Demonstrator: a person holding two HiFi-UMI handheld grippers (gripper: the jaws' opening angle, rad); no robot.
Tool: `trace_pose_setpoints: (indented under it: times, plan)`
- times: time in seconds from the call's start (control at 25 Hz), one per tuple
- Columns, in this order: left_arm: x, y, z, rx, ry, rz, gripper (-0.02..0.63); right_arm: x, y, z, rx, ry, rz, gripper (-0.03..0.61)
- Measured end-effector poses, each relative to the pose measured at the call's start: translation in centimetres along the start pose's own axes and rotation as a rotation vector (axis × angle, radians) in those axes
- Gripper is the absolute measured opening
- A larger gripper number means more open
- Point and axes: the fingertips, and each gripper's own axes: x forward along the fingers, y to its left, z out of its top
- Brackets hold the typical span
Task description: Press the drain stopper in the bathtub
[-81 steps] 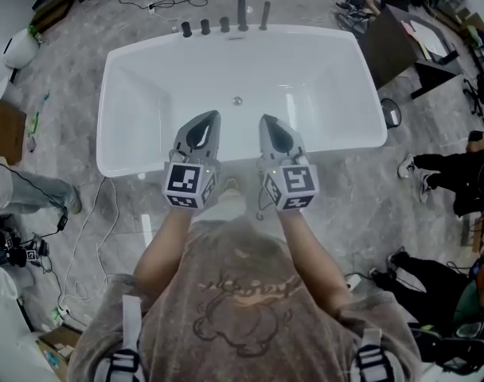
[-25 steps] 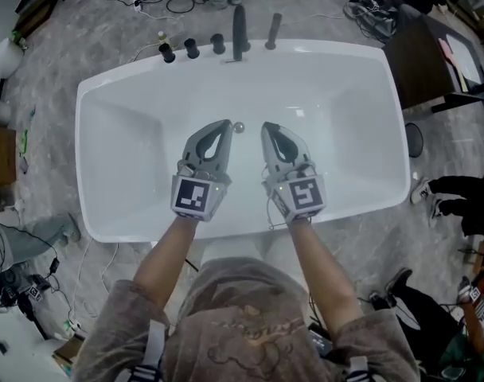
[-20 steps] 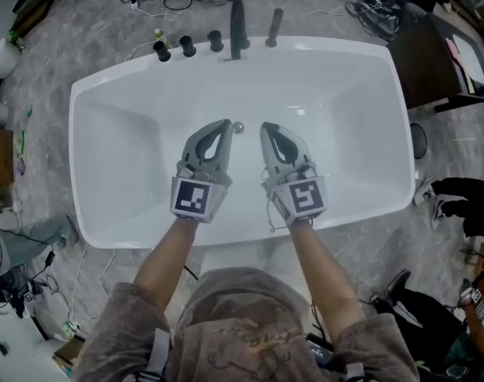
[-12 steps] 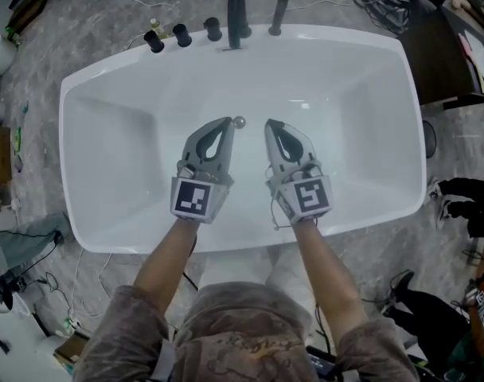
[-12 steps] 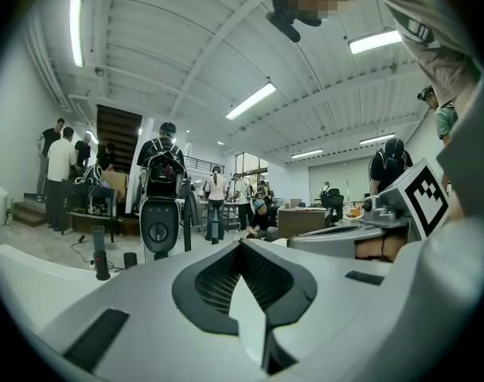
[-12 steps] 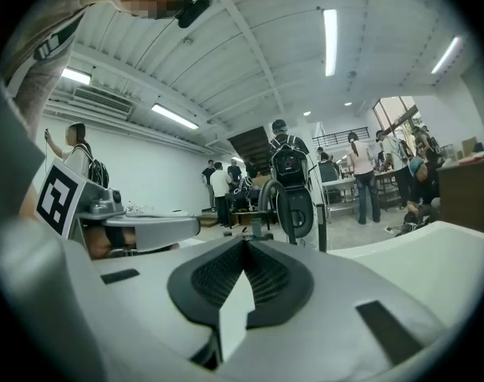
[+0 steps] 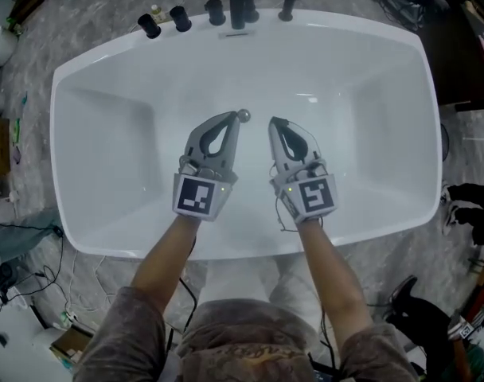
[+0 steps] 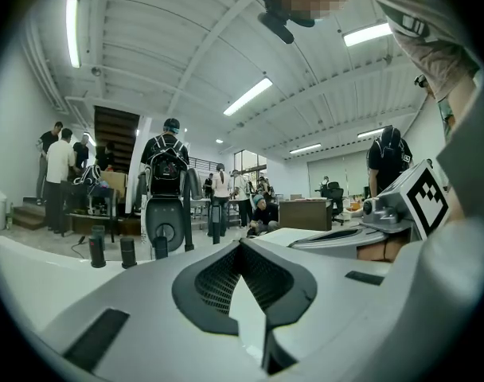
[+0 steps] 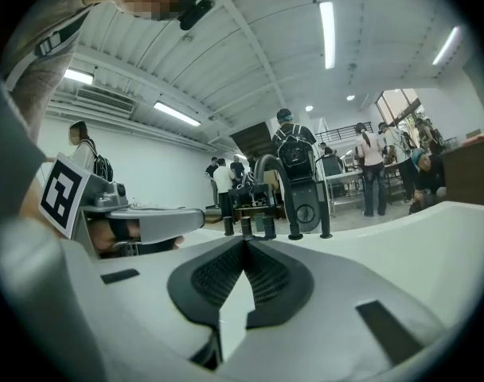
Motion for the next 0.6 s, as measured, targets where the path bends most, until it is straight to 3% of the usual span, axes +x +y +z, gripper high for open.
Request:
trace_pose_setpoints:
  times: [0.6]
  plan:
    - [3.8, 1.3, -8.4, -0.01, -0.007, 0.026, 0.005, 3.7, -3.0, -8.3, -0.002, 0.022, 0.022, -0.003]
